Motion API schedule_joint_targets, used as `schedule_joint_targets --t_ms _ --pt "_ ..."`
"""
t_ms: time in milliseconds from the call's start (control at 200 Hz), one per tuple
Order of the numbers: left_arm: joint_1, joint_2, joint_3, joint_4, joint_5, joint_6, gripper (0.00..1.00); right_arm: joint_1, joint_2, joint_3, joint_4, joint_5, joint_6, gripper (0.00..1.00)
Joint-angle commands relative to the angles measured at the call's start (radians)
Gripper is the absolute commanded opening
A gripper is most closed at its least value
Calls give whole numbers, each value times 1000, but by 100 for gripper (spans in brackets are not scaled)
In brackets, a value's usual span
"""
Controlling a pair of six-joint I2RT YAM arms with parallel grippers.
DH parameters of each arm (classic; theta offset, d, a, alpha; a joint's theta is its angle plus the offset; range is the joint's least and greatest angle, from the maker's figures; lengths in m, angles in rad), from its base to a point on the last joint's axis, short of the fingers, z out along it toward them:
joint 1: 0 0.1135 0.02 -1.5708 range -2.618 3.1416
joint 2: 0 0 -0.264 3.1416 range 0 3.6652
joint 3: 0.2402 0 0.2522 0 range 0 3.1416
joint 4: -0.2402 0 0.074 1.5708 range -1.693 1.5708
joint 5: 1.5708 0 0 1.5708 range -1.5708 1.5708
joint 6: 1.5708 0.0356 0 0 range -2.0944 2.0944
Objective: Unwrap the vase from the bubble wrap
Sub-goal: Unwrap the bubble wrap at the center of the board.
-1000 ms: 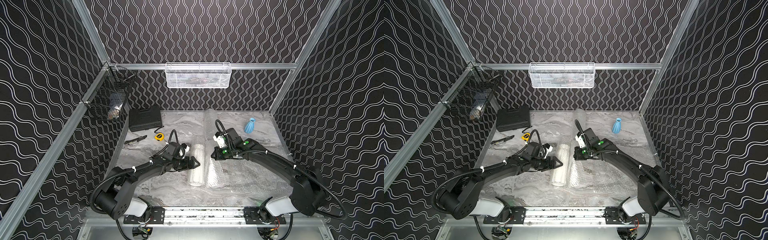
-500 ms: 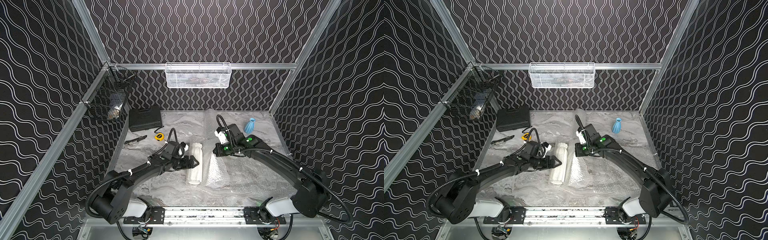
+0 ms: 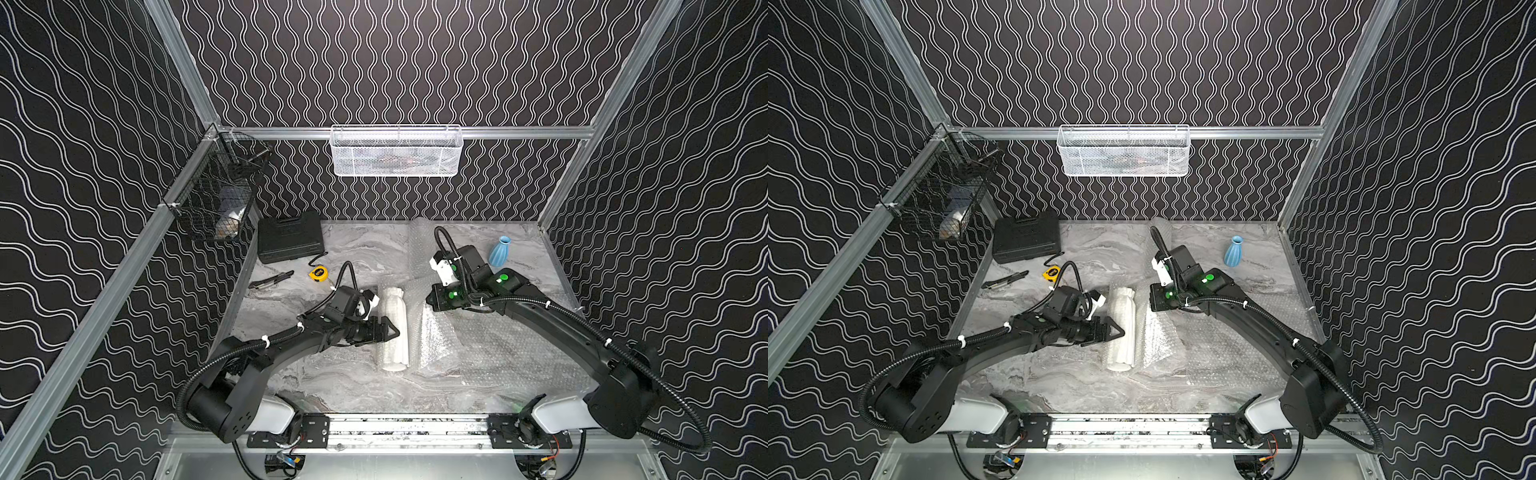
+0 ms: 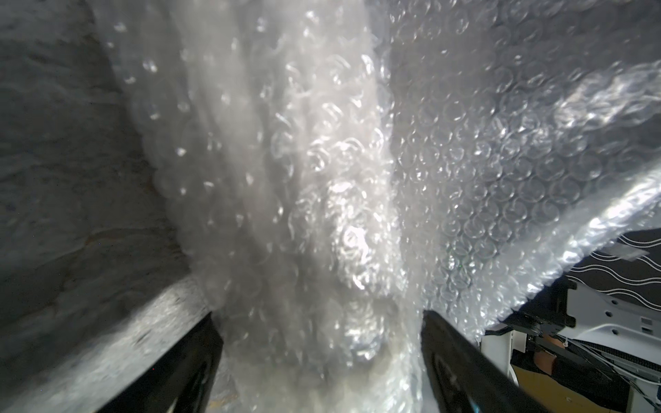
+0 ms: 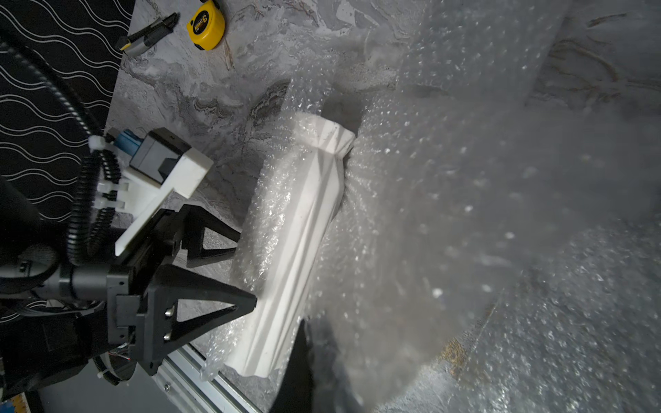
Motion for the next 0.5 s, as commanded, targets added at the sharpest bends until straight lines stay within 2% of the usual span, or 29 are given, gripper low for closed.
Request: schedule_joint_targets --t_ms 0,300,495 --pt "0 -19 27 -64 -49 56 89 3 -18 9 -10 20 -1 3" --pt "0 -49 60 -160 -161 92 90 4 -32 13 -19 35 1 3" --pt "0 -61 46 -143 -163 83 90 3 -53 6 -13 45 1 3"
